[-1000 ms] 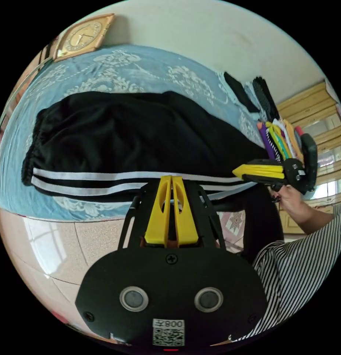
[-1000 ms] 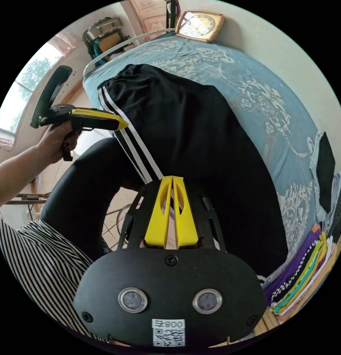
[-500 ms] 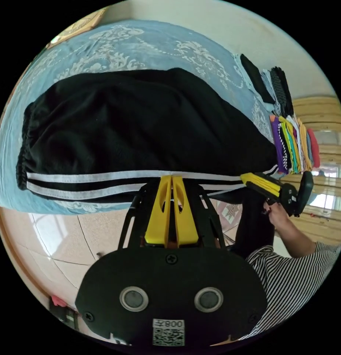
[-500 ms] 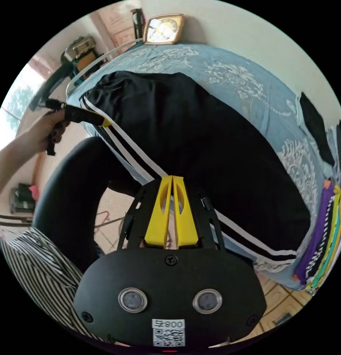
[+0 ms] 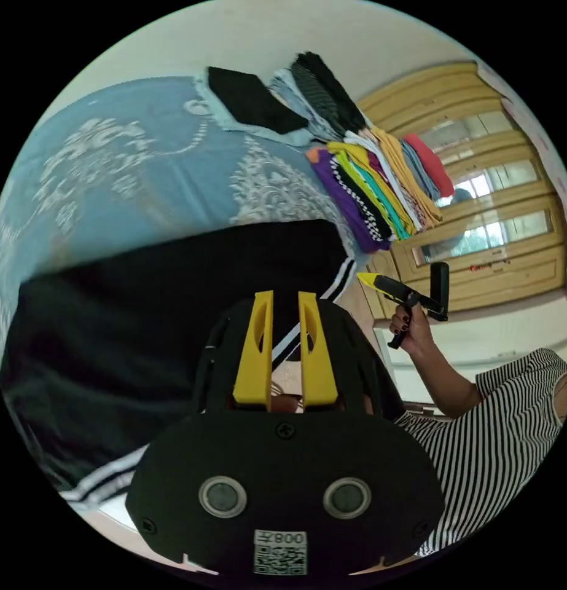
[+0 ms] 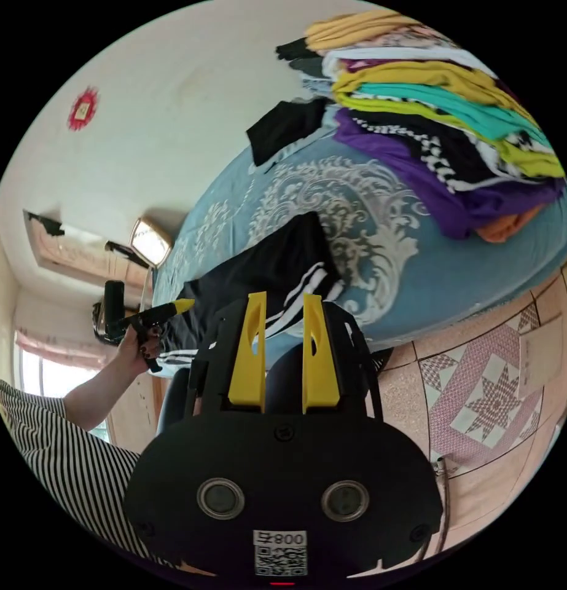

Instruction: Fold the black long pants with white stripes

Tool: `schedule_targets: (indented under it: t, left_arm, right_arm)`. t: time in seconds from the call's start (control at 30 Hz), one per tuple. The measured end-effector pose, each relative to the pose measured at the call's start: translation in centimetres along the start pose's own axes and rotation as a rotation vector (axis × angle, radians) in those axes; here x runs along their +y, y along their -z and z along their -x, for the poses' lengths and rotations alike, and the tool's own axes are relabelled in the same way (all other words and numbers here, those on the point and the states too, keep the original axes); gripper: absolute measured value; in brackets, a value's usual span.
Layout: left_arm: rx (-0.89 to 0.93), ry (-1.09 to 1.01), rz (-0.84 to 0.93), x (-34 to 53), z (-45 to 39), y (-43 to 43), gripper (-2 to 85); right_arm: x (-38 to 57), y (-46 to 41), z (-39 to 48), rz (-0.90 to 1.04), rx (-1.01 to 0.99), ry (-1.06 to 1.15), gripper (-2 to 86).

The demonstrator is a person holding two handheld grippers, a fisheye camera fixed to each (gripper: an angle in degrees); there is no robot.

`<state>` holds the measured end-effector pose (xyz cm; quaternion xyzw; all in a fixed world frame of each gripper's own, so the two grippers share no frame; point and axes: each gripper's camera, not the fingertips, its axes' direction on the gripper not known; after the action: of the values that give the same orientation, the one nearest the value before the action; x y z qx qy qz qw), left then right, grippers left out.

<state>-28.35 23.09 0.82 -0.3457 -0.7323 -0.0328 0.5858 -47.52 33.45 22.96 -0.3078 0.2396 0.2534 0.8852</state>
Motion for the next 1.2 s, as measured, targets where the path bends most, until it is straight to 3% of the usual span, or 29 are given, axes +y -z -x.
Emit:
schedule_targets:
  t: [0.27, 0.57, 0.83, 1.2]
  left_arm:
    - [-0.132, -0.346, 0.236, -19.6, -14.0, -9.1, 9.7]
    - [-0.243, -0.555, 0.523, -29.7, -23.1, -17.1, 12.5]
    - [-0.289, -0.607, 0.526, -34.4, -28.7, -18.4, 9.9]
    - [-0.161, -0.507, 0.505, -39.0, -32.3, -17.0, 3.2]
  right_arm:
    - [2.0, -3.2, -11.2, 0.034, -0.040, -0.085, 12.0]
    - [4.5, -4.5, -21.3, 0.030, -0.067, -0.150, 11.9]
    - [5.1, -6.7, -26.0, 0.044, -0.077, -0.143, 11.9]
    - [5.1, -8.3, -31.1, 0.057, -0.168, -0.186, 6.4]
